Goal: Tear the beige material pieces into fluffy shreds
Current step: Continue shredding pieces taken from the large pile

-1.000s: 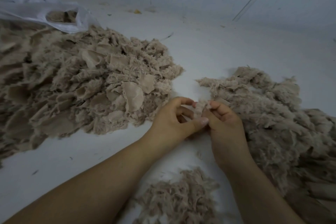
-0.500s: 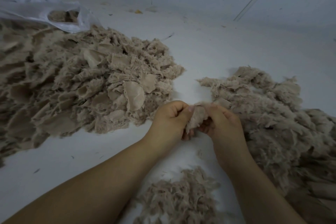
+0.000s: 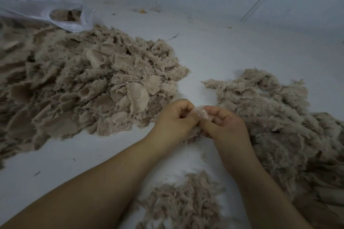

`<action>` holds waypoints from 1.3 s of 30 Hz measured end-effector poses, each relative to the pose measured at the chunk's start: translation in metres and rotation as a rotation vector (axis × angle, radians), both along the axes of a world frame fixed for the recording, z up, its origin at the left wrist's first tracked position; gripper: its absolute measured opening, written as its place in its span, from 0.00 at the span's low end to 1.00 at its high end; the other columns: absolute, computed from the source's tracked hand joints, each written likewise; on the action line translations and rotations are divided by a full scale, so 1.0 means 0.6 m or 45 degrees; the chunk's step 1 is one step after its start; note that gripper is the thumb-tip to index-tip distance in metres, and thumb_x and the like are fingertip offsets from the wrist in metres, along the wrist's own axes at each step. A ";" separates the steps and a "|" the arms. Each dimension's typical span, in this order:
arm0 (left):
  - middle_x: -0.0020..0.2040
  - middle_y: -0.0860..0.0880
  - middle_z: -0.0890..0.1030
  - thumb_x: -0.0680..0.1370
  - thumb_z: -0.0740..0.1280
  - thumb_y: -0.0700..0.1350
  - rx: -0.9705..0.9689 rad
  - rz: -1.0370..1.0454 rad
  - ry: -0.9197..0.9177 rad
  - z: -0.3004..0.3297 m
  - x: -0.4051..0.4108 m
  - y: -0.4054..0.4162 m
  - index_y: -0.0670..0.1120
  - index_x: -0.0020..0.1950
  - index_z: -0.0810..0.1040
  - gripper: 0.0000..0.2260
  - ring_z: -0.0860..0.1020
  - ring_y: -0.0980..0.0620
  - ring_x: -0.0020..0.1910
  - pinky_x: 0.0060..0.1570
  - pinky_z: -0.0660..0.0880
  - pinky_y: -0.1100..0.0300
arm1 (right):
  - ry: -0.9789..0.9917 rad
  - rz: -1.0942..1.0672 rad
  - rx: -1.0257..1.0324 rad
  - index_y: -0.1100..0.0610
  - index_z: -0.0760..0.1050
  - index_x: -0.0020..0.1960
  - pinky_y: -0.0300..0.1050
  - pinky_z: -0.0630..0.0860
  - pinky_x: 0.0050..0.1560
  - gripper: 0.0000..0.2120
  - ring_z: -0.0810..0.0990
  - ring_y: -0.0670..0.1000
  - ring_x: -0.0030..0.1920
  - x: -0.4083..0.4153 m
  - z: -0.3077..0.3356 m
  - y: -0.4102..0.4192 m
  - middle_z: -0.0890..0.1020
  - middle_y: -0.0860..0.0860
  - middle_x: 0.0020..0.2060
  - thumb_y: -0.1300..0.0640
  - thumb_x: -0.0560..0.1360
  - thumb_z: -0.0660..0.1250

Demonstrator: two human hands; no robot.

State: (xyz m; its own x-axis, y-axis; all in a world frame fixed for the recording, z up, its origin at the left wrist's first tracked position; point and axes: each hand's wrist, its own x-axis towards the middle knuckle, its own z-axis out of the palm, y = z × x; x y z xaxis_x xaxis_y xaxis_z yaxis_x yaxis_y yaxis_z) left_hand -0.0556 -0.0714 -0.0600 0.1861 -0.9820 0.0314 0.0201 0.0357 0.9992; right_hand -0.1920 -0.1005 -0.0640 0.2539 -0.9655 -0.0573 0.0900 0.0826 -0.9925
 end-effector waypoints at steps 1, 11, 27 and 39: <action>0.34 0.38 0.75 0.80 0.66 0.41 0.002 0.020 -0.017 0.000 0.001 -0.001 0.33 0.43 0.74 0.11 0.72 0.46 0.30 0.32 0.72 0.54 | 0.031 0.009 -0.006 0.62 0.81 0.54 0.39 0.80 0.36 0.08 0.86 0.51 0.38 0.000 0.001 0.001 0.87 0.58 0.41 0.69 0.76 0.69; 0.30 0.41 0.68 0.81 0.64 0.40 -0.031 0.082 -0.088 -0.003 -0.002 -0.002 0.28 0.39 0.69 0.17 0.66 0.49 0.29 0.27 0.63 0.60 | 0.047 -0.066 0.005 0.59 0.82 0.48 0.45 0.81 0.39 0.03 0.84 0.53 0.38 0.005 -0.001 0.002 0.86 0.58 0.39 0.61 0.78 0.70; 0.25 0.42 0.73 0.81 0.63 0.51 -0.011 0.061 0.034 -0.008 0.004 -0.002 0.39 0.36 0.72 0.20 0.69 0.50 0.19 0.20 0.65 0.64 | 0.102 -0.014 -0.044 0.62 0.83 0.45 0.54 0.82 0.39 0.05 0.84 0.60 0.37 0.004 -0.001 0.001 0.86 0.62 0.37 0.61 0.77 0.72; 0.26 0.44 0.80 0.73 0.72 0.60 0.137 -0.203 -0.204 0.007 -0.001 0.008 0.47 0.30 0.77 0.19 0.73 0.50 0.18 0.19 0.67 0.65 | -0.074 -0.175 0.043 0.61 0.84 0.42 0.50 0.80 0.36 0.08 0.81 0.57 0.33 -0.004 -0.005 -0.002 0.84 0.65 0.37 0.58 0.77 0.72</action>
